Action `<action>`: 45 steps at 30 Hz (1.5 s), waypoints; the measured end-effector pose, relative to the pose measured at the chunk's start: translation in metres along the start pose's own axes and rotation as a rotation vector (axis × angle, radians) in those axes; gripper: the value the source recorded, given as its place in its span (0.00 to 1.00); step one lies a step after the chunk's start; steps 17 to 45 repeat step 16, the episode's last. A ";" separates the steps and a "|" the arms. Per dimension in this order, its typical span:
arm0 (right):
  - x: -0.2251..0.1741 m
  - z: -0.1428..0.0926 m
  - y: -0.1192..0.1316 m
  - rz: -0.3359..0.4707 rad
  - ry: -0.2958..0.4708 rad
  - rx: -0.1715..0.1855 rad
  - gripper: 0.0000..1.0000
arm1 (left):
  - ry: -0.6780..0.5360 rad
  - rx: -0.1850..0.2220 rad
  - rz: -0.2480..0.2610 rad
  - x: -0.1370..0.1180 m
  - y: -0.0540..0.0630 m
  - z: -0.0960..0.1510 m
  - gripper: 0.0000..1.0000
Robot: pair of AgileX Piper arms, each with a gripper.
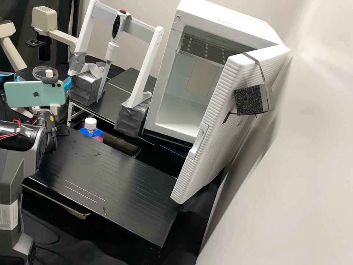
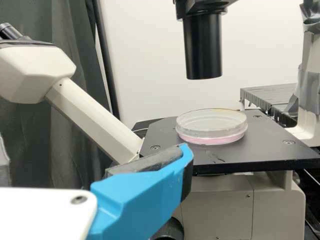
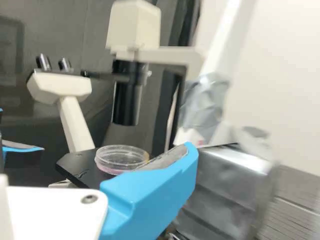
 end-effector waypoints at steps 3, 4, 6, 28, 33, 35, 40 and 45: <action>-0.031 -0.004 0.012 0.070 0.007 -0.028 1.00 | 0.000 0.000 0.000 0.000 0.000 0.000 1.00; -0.043 -0.005 0.016 0.092 -0.004 -0.039 1.00 | 0.000 0.000 0.000 0.000 0.000 0.000 1.00; -0.062 -0.005 0.020 0.122 -0.035 -0.056 1.00 | 0.000 0.000 0.000 0.000 0.000 0.000 1.00; -0.126 0.018 0.038 0.299 -0.262 0.040 1.00 | 0.000 0.000 0.000 0.000 0.000 0.000 1.00; -0.126 0.018 0.038 0.299 -0.262 0.040 1.00 | 0.000 0.000 0.000 0.000 0.000 0.000 1.00; -0.126 0.018 0.038 0.299 -0.262 0.040 1.00 | 0.000 0.000 0.000 0.000 0.000 0.000 1.00; -0.126 0.018 0.038 0.299 -0.262 0.040 1.00 | 0.000 0.000 0.000 0.000 0.000 0.000 1.00; -0.126 0.018 0.038 0.299 -0.262 0.040 1.00 | 0.000 0.000 0.000 0.000 0.000 0.000 1.00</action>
